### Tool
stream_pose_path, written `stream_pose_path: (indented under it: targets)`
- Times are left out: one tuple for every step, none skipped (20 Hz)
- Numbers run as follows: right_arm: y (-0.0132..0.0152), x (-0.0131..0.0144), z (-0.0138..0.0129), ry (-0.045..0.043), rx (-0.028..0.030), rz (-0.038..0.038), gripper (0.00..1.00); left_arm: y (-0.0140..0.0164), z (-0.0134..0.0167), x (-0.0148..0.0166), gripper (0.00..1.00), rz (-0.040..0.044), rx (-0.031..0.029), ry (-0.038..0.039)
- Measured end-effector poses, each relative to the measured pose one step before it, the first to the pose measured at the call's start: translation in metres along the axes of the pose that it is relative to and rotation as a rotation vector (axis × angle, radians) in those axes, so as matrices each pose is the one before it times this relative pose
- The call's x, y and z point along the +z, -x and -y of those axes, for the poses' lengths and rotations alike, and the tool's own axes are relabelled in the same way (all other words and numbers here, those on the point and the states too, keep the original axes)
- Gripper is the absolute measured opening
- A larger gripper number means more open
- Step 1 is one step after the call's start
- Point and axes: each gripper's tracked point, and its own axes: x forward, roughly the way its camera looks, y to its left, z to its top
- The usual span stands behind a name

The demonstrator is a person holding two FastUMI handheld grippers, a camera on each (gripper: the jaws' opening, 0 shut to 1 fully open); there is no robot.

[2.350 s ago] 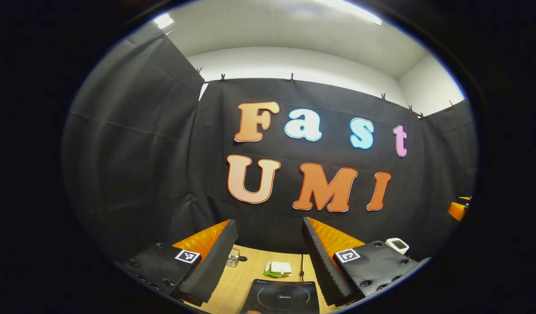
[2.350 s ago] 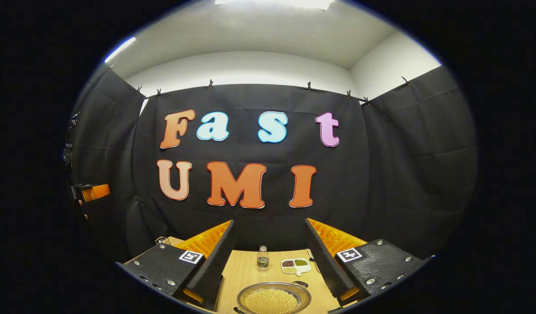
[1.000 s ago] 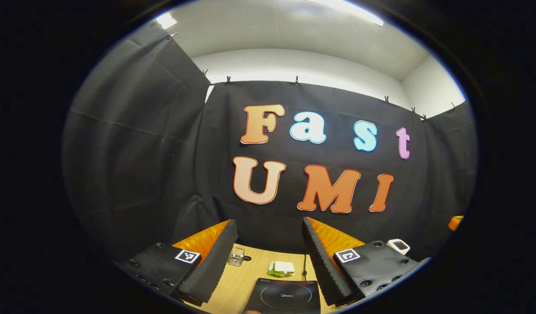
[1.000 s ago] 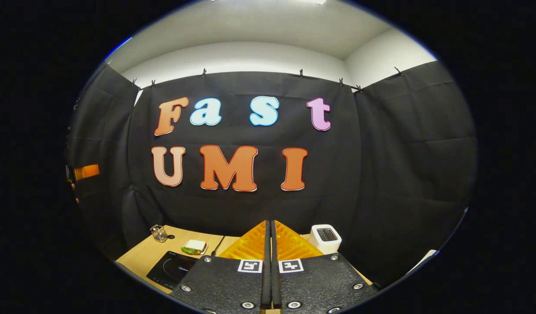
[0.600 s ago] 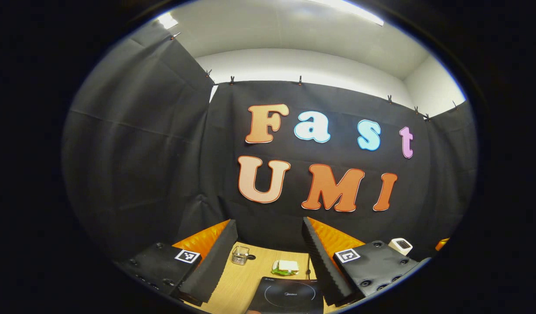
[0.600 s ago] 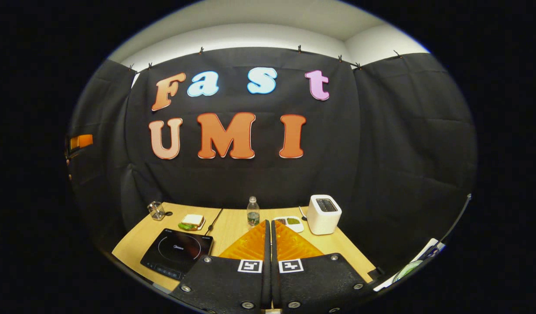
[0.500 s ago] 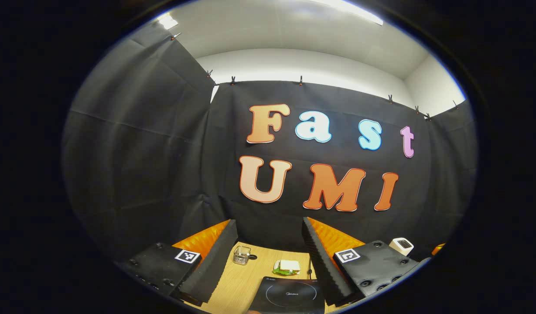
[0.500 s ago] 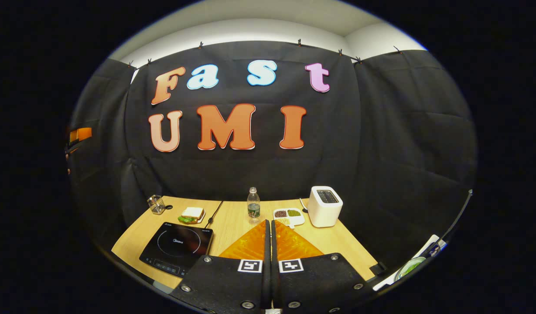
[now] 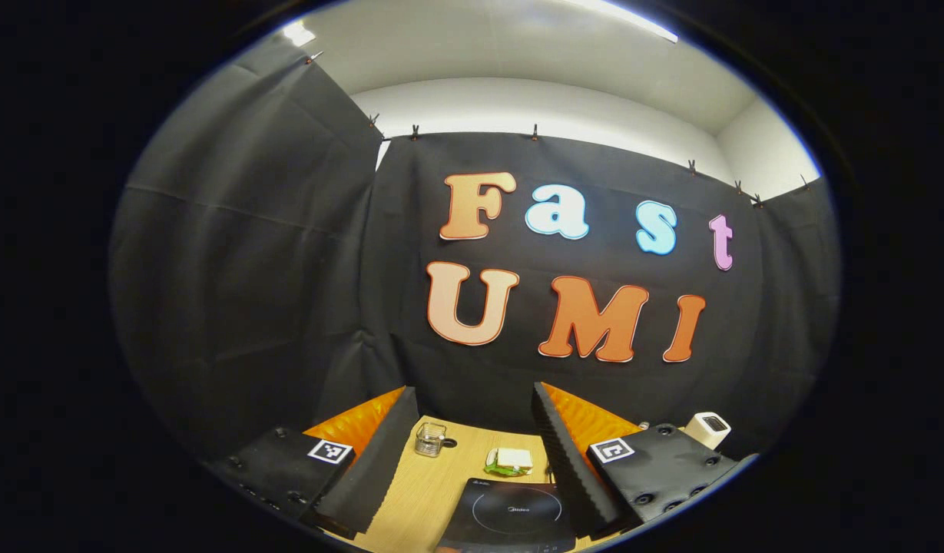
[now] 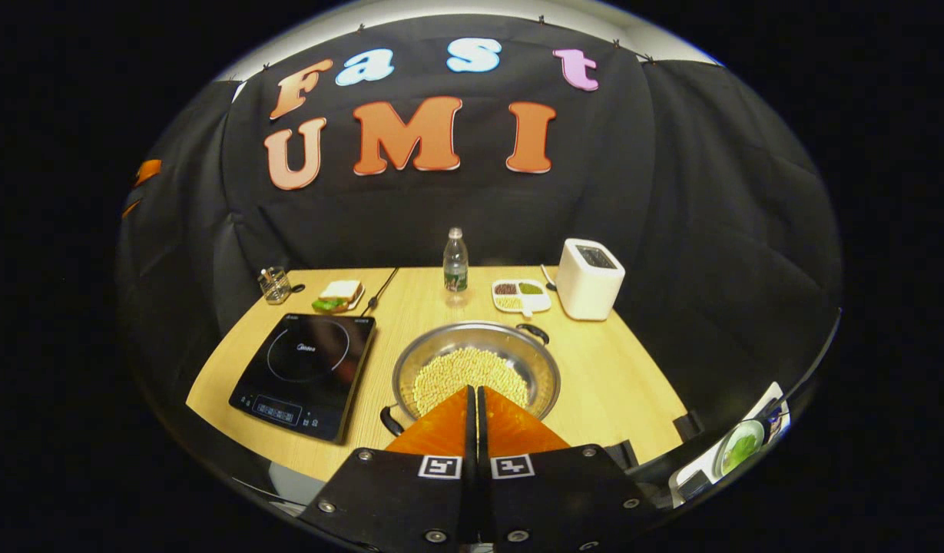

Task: First push the handle of the pot to place it horizontally, then grasp the pot with both hands and set it on the induction cooktop.

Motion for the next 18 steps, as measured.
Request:
stream_pose_path:
  targets:
    - [-0.00191,-0.01106,-0.00267,0.00818,0.00294,-0.02477,0.00,-0.00102,-0.00402,-0.00155,0.97,-0.00254,0.00794,-0.00005]
    - [-0.00399,-0.00935,-0.00228,0.01207,0.00161,-0.02440,0.00,0.00006,-0.00351,-0.00102,0.97,-0.00310,0.00746,0.00072]
    - [-0.00275,-0.01151,-0.00229,0.00974,0.00322,-0.02605,0.00,-0.00021,-0.00328,-0.00120,0.97,-0.00296,0.00702,0.00134]
    - [-0.00495,-0.01027,-0.00264,0.00506,0.00618,-0.02645,0.00,0.00068,-0.00003,-0.00094,0.97,-0.00305,0.00555,0.00095]
    - [-0.00664,-0.01032,-0.00318,0.00292,0.00497,-0.02619,0.00,-0.00054,-0.00024,-0.00112,0.97,-0.00382,0.00487,0.00038]
    - [-0.00599,-0.00897,-0.00395,0.00233,0.00734,-0.02682,0.00,0.00032,-0.00092,-0.00028,0.97,-0.00331,0.00436,-0.00058]
    - [-0.00495,-0.00759,-0.00339,0.00291,0.00782,-0.02416,0.00,0.00109,-0.00202,-0.00133,0.97,-0.00341,0.00415,-0.00156]
    - [-0.00574,-0.00720,-0.00532,0.00380,0.01188,-0.02338,0.00,-0.00008,-0.00121,-0.00031,0.97,-0.00278,0.00165,-0.00200]
    - [-0.00685,-0.00943,-0.00507,0.00516,0.00759,-0.02416,0.00,0.00193,-0.00235,-0.00063,0.97,-0.00261,0.00208,-0.00310]
    - [-0.00673,-0.00899,-0.00399,0.00385,0.00966,-0.02874,0.00,0.00128,-0.00196,-0.00039,0.96,-0.00160,0.00038,-0.00340]
    - [-0.00730,-0.01054,-0.00215,-0.00048,0.00833,-0.03014,0.00,-0.00069,0.00119,0.00114,0.96,-0.00072,0.00037,-0.00482]
    - [-0.00701,-0.00728,-0.00343,-0.00092,0.00916,-0.02896,0.00,-0.00049,0.00002,-0.00002,0.96,-0.00002,0.00103,-0.00529]
    - [-0.00755,-0.00606,-0.00347,0.00067,0.00341,-0.02420,0.00,-0.00133,-0.00070,-0.00029,0.97,0.00012,0.00374,-0.00639]
    - [-0.00716,-0.00381,-0.00283,0.00768,0.00247,-0.01846,0.00,-0.00043,-0.00166,-0.00015,0.97,0.00001,0.00665,-0.00752]
    - [-0.00590,-0.00312,-0.00257,0.00706,0.00077,-0.01297,0.00,-0.00038,-0.00112,0.00060,0.97,-0.00093,0.00225,-0.00404]
    - [-0.00560,-0.00250,-0.00306,0.00380,0.00401,-0.01523,0.00,-0.00009,-0.00010,0.00071,0.97,-0.00182,0.00020,0.00054]
    - [-0.00531,-0.00161,-0.00306,-0.00065,0.00586,-0.01318,0.00,0.00090,-0.00005,-0.00064,0.97,-0.00120,-0.00076,0.00022]
    - [-0.00511,0.00083,-0.00210,-0.00098,0.00060,-0.01101,0.00,-0.00033,-0.00034,0.00095,0.96,-0.00030,0.00056,-0.00202]
